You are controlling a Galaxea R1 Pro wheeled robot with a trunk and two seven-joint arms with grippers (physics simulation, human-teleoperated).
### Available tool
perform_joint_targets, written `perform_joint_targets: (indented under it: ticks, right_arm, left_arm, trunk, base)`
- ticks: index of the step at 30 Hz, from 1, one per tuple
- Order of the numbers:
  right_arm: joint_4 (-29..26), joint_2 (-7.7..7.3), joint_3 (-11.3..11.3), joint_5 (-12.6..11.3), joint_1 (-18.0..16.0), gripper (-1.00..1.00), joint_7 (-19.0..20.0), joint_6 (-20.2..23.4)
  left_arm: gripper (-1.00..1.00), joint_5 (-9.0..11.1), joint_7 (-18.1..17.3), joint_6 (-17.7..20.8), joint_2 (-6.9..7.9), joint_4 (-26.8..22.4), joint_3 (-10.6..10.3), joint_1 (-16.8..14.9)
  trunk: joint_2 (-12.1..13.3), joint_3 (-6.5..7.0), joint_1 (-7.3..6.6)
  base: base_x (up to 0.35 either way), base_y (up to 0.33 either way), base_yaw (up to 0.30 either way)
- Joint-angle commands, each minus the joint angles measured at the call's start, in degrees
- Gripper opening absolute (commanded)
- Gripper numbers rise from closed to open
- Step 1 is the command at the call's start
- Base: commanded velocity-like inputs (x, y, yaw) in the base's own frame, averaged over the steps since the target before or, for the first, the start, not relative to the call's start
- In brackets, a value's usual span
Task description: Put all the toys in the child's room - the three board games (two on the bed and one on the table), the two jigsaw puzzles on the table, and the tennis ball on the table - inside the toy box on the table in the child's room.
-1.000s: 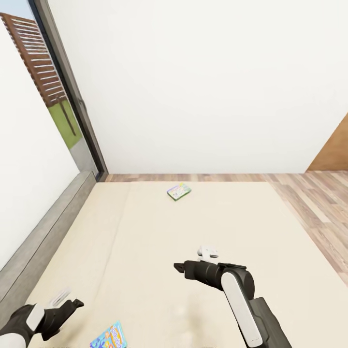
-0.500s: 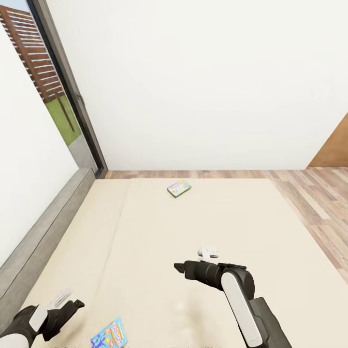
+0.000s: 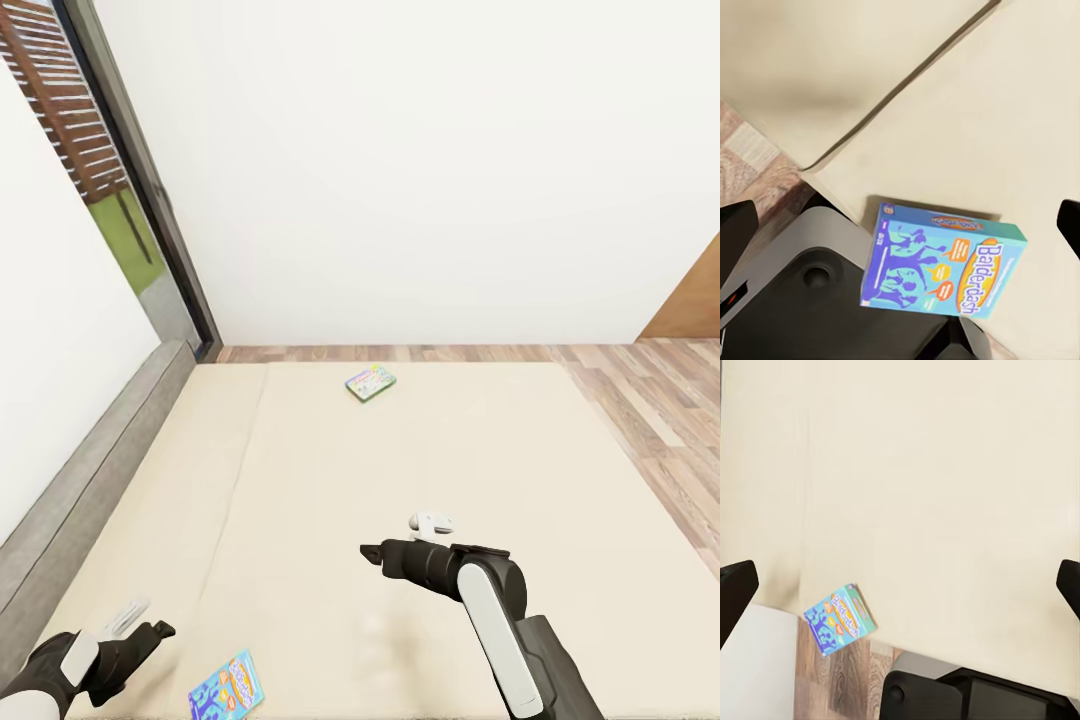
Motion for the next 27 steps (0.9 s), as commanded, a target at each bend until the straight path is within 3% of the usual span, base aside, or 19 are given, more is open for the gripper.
perform_joint_targets:
  ticks: [1,19,27]
  right_arm:
    - [-0.1,0.01,0.0,-0.6,0.0,1.0,-0.6,0.2]
    - [0.0,0.01,0.0,-0.6,0.0,1.0,-0.6,0.2]
    - [0.0,0.01,0.0,-0.6,0.0,1.0,-0.6,0.2]
  left_arm:
    - [1.0,0.2,-0.1,0.4,-0.02,-0.1,0.3,0.0]
    - [1.0,0.2,-0.1,0.2,-0.09,-0.5,0.2,0.0]
    - [1.0,0.2,-0.5,2.4,0.26,-0.6,0.3,0.0]
  trunk:
    - [-0.1,-0.19,0.03]
    - [-0.1,-1.88,0.03]
    - [-0.1,-2.63,0.03]
  base:
    - [0.0,0.0,0.0]
    - [0.0,0.0,0.0]
    - [0.0,0.0,0.0]
